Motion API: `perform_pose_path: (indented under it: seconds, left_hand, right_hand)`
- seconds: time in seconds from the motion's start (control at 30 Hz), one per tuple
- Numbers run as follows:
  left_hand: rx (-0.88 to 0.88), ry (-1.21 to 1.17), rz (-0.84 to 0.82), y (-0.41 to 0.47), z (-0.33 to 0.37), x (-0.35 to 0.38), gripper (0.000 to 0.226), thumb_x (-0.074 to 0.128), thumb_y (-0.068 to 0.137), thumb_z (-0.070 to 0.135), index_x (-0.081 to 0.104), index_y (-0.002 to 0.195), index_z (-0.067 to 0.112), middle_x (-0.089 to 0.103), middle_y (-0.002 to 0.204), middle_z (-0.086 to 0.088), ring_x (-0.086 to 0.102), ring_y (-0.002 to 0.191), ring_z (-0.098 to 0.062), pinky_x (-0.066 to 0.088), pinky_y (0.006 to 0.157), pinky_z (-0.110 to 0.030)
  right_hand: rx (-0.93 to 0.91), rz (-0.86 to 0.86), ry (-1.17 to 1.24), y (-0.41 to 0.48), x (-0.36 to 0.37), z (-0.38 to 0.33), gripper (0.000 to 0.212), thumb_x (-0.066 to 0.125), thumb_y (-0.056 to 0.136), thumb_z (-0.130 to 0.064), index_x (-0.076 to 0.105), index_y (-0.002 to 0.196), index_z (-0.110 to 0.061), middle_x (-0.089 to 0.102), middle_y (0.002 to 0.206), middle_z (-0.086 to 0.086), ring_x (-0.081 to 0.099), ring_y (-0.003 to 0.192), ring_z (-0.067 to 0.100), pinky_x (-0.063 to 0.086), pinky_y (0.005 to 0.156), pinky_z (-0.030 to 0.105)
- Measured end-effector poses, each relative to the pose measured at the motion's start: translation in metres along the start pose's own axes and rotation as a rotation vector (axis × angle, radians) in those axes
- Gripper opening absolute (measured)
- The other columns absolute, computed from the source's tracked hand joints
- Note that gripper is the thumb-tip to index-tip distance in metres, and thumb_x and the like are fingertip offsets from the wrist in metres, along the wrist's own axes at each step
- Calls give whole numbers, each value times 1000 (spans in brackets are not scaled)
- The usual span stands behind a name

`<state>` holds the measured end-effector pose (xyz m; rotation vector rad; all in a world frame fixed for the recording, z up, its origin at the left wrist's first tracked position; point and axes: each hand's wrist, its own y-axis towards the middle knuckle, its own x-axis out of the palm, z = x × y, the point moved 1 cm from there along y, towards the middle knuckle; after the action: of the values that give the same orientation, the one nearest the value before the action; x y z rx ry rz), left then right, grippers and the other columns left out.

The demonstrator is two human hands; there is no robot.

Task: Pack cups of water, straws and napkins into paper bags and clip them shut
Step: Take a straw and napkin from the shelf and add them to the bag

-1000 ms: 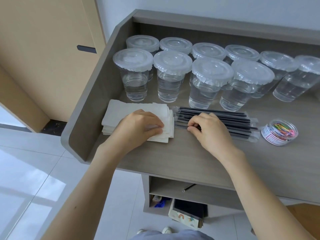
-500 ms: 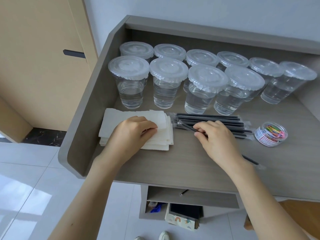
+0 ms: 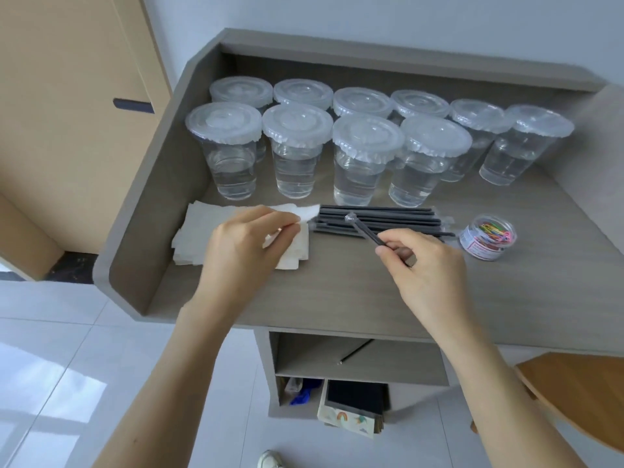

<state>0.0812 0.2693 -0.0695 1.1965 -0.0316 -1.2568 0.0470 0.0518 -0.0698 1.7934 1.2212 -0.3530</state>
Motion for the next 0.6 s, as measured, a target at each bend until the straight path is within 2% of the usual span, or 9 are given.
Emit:
perform_pose_path:
  seconds: [0.1, 0.17, 0.23, 0.4, 0.5, 0.6]
  left_hand:
    - [-99, -119, 100, 1, 56, 9, 7, 66, 83, 15, 73, 85, 12, 64, 75, 8, 53, 65, -1, 45, 59, -11]
    - [-238, -287, 118, -3, 104, 24, 8, 68, 83, 13, 71, 83, 20, 63, 74, 16, 56, 65, 4, 43, 60, -6]
    - [-386, -477, 81, -14, 157, 47, 17, 70, 82, 16, 67, 78, 32, 65, 71, 21, 58, 66, 6, 43, 61, -6]
    - [-473, -786, -134, -62, 287, 132, 15, 68, 81, 17, 67, 76, 31, 66, 69, 25, 60, 66, 7, 42, 62, -5]
    - [-483, -917, -301, -85, 354, 184, 7, 67, 82, 18, 71, 81, 24, 69, 70, 17, 59, 64, 4, 43, 65, -9]
    - [-432, -1025, -474, -98, 411, 225, 10, 64, 83, 15, 71, 82, 22, 71, 75, 13, 64, 71, 1, 47, 69, -13]
  right_hand:
    - [6, 132, 192, -13, -33, 4, 12, 69, 79, -17, 72, 91, -19, 61, 72, -17, 56, 68, 9, 45, 66, 16]
    - [39, 204, 327, -29, -62, 15, 12, 65, 79, -22, 68, 89, -29, 63, 72, -23, 56, 68, 5, 42, 65, 8]
    - [111, 223, 443, -50, -95, 35, 14, 65, 78, -25, 64, 86, -36, 65, 73, -27, 57, 65, 3, 41, 66, 6]
    - [372, 241, 712, -128, -188, 108, 20, 68, 80, -9, 66, 82, -29, 68, 72, -18, 61, 70, -2, 44, 68, 9]
    - [557, 287, 778, -171, -240, 151, 17, 67, 81, -11, 68, 86, -27, 71, 79, -12, 65, 80, 3, 47, 73, 15]
    - [740, 406, 902, -199, -285, 195, 14, 64, 82, -14, 70, 92, -23, 72, 86, -7, 66, 84, 6, 47, 69, 17]
